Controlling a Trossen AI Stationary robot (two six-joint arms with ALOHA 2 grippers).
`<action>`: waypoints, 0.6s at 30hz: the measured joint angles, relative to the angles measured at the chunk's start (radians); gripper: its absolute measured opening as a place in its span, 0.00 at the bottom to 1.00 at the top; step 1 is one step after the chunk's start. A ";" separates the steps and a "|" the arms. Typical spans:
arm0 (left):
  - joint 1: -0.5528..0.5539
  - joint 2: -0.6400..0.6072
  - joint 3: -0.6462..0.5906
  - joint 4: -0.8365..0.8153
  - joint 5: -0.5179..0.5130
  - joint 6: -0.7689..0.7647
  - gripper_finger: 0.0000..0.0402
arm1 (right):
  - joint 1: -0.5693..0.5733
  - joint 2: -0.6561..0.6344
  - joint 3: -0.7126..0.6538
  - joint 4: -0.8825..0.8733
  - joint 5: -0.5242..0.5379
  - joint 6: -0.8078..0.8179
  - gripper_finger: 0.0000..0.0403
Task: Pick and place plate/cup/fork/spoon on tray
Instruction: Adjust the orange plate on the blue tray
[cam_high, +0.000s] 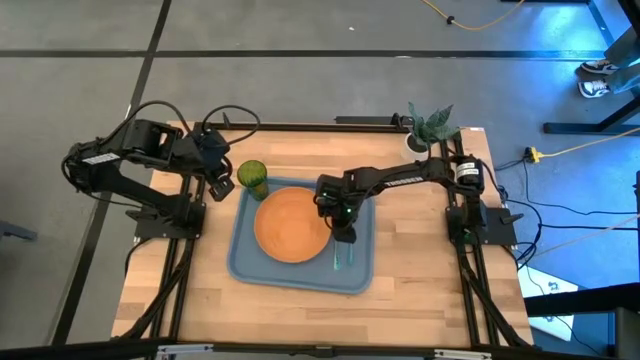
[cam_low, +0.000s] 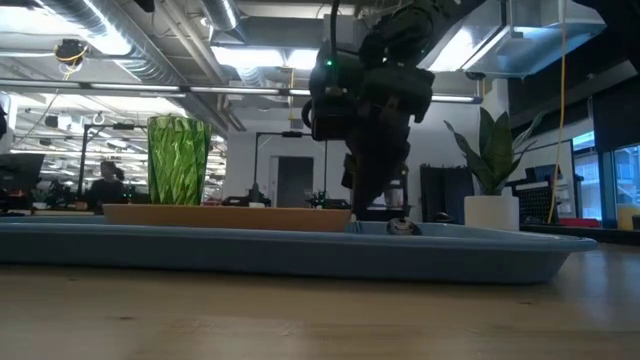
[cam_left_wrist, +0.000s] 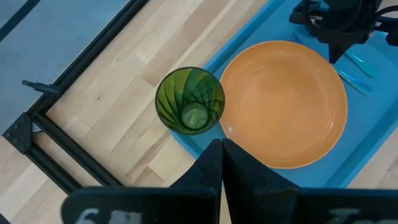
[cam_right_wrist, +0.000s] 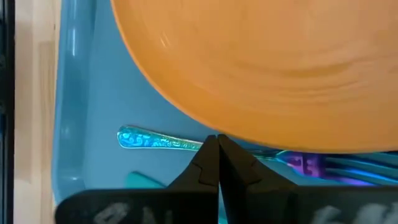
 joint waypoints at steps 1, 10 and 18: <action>0.000 0.000 0.000 0.000 0.000 0.000 0.00 | -0.004 0.000 0.000 0.003 0.000 -0.004 0.00; 0.000 0.000 0.000 0.000 0.000 0.000 0.00 | -0.022 0.000 0.000 0.018 0.026 -0.034 0.00; 0.000 0.000 0.000 0.000 0.057 0.059 0.00 | -0.021 0.025 0.000 0.039 0.019 -0.035 0.00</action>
